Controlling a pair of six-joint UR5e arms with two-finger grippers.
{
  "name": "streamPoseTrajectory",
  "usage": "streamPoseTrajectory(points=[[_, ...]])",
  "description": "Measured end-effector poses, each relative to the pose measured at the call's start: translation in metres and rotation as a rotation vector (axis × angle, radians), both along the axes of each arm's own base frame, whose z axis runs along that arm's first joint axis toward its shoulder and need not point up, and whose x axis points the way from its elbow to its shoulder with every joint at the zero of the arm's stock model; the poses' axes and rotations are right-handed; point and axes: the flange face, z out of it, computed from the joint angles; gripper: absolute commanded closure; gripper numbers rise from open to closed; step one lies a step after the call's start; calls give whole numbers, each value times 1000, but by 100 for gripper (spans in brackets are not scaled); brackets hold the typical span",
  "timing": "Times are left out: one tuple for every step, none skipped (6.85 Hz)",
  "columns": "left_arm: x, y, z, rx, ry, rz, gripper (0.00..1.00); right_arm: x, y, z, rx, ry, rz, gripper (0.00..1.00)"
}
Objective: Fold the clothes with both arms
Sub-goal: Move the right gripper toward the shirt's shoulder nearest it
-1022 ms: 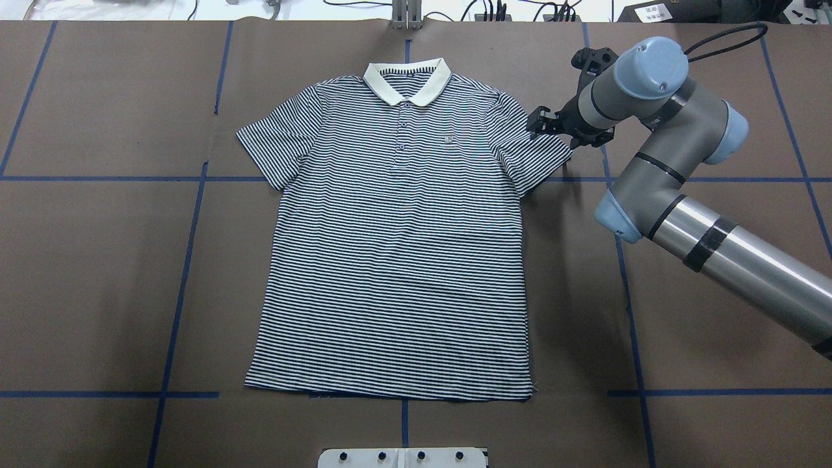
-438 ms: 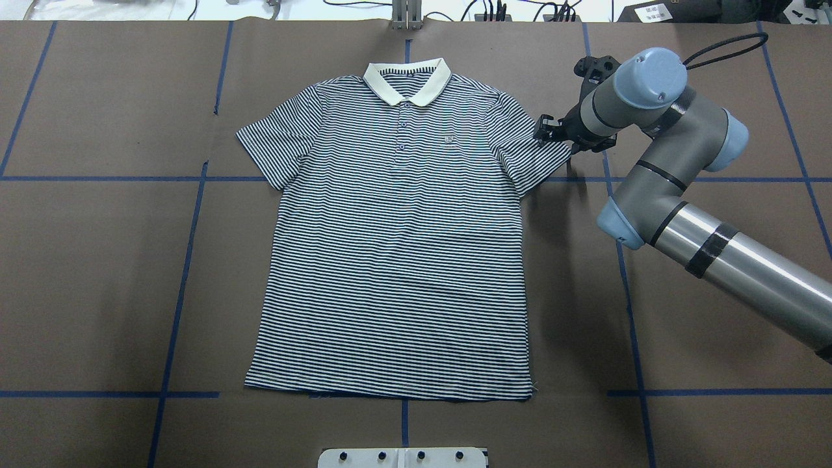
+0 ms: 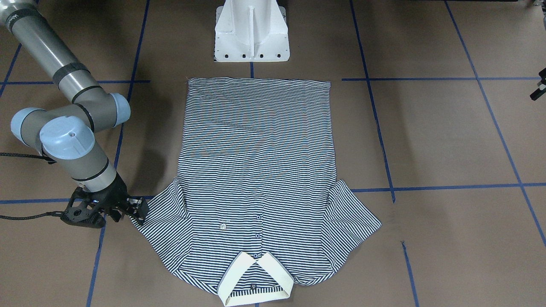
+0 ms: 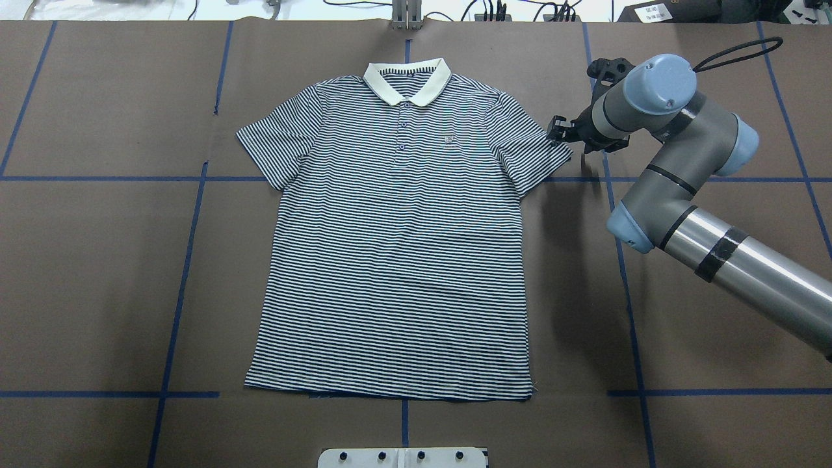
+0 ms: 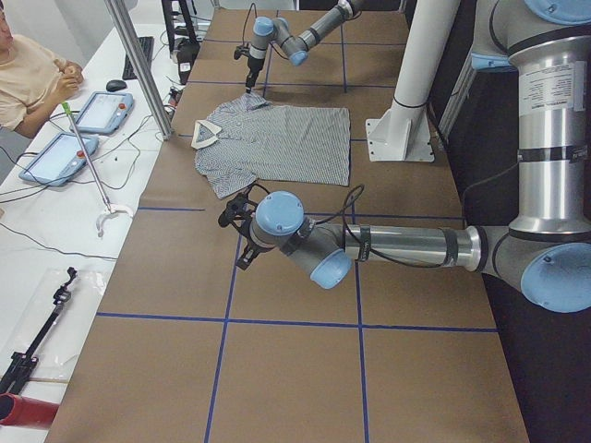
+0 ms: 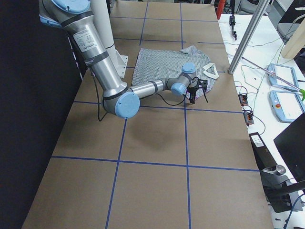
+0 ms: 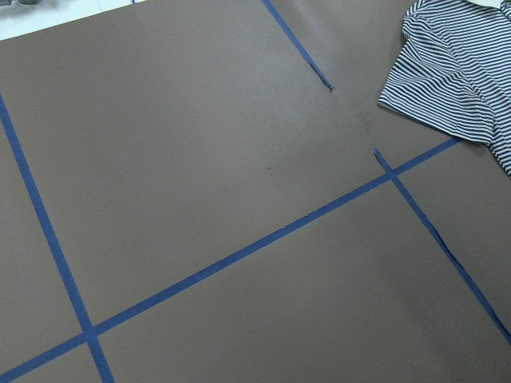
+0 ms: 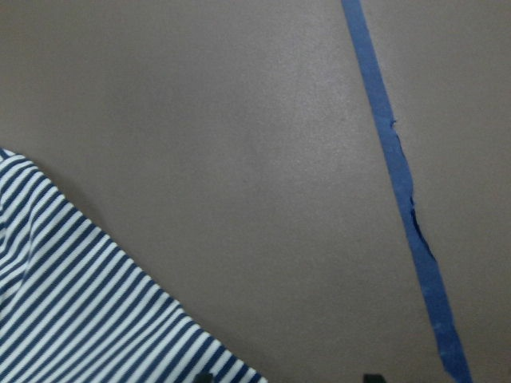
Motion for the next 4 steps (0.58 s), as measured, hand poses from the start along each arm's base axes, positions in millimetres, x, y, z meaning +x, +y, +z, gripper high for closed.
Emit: streamPoseTrajectory(points=[[0,0,-1,4,4,4,0,1,1,4,-4,3,2,100],[0,1,-2,12,6,5,0,1,1,4,-4,4,2,100],[0,2,-2,21,8,6,0,-1,1,2,-4,3,0,100],[0,2,-1,25,8,6,0,-3,1,-1,-5,-1,1,100]])
